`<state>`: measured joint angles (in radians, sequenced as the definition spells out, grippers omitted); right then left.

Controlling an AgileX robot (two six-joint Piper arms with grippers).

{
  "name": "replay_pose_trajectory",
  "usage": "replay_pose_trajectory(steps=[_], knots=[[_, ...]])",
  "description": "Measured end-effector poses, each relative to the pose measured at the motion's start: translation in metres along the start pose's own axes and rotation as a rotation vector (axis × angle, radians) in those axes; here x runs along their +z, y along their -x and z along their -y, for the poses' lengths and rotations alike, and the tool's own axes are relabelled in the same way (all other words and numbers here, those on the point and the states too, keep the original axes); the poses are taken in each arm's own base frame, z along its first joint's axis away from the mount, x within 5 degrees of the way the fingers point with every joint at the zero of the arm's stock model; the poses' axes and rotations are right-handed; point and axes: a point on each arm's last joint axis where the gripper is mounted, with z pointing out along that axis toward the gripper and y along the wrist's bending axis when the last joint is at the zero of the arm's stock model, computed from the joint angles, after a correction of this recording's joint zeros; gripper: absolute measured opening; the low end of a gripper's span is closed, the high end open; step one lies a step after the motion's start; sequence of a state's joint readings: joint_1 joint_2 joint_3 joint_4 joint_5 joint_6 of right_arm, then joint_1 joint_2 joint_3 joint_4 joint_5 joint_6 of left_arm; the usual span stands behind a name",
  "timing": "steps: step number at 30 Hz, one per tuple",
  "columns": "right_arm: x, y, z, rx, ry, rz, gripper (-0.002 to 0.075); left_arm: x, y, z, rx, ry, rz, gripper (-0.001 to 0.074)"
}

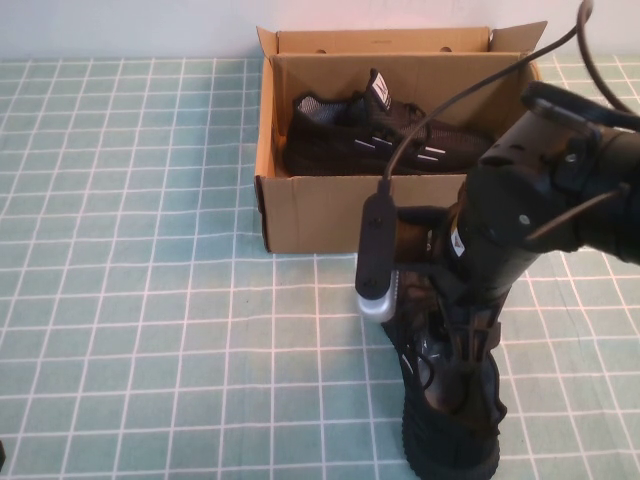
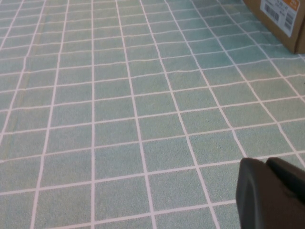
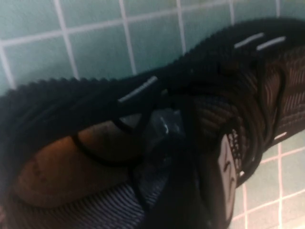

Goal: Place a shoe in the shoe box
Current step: Pick up the shoe from the table

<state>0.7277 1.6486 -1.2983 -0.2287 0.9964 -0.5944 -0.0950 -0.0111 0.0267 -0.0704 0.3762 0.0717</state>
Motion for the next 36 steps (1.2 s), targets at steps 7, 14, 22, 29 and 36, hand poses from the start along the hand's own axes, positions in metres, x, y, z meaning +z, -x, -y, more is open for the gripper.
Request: replay_pose_trajectory(steps=[7,14,22,29,36], knots=[[0.013,0.001,0.002,-0.004,0.006,-0.017,0.0501,0.0,0.0,0.0,0.0,0.0,0.0,-0.0004],[0.019,0.002,0.003,-0.01,0.006,-0.024,0.0469,0.0,0.0,0.0,0.0,0.0,-0.002,-0.0004],[0.022,0.0,0.006,-0.004,0.004,-0.035,0.0413,0.0,0.0,0.0,0.0,0.0,-0.002,-0.0004],[0.022,-0.001,0.006,0.002,0.011,-0.038,0.0247,0.0,0.0,0.0,0.0,0.0,-0.002,-0.0004],[0.023,-0.002,0.003,0.024,0.037,-0.036,0.008,0.0,0.0,0.0,0.0,0.0,-0.002,-0.0004]])
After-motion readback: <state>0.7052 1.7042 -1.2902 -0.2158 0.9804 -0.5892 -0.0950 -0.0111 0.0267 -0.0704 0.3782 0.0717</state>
